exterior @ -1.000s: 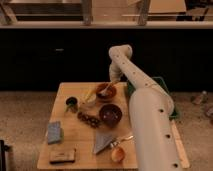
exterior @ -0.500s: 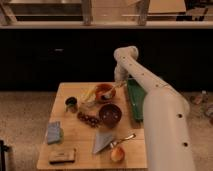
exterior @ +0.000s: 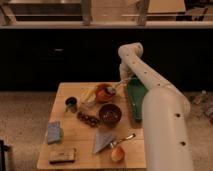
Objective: Wipe red bowl with brush
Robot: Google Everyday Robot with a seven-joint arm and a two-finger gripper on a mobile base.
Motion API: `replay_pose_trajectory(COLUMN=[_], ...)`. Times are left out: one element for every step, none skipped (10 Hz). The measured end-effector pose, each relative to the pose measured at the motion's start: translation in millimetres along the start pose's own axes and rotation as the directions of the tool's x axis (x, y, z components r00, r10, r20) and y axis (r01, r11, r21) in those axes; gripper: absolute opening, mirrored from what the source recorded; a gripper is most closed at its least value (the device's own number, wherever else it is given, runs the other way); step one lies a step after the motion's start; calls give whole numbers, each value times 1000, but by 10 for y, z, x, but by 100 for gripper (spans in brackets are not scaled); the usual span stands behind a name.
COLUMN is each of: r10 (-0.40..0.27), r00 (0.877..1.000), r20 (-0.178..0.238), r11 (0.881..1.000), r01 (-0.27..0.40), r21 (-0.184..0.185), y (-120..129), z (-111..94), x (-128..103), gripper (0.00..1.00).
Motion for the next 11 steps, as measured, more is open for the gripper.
replay_pose_trajectory(r10=[-5,-10,-17,-32,-58,-77,-99,-121,-132,-139,-135], r00=[1000,1000,1000,999,998,996,993,990,988,986,987], r20=[-4,-4,-1,10,29,41,58,75,85,90,87], r11=[1000,1000,1000,999,998,996,993,989,986,984,984], r01=[5,10,17,32,59,79,102,126,140,148,144], r21=[-6,-9,-16,-22,-33,-43,-57,-77,-88,-98,-104], y=[-98,-171,-198,-235,-257,-250,-217,-132,-64,15,92], z=[92,153,199,250,302,326,347,358,343,322,260], x=[-45,-83,-122,-198,-310,-379,-450,-499,-522,-527,-462], gripper=[0,0,0,0,0,0,0,0,0,0,0])
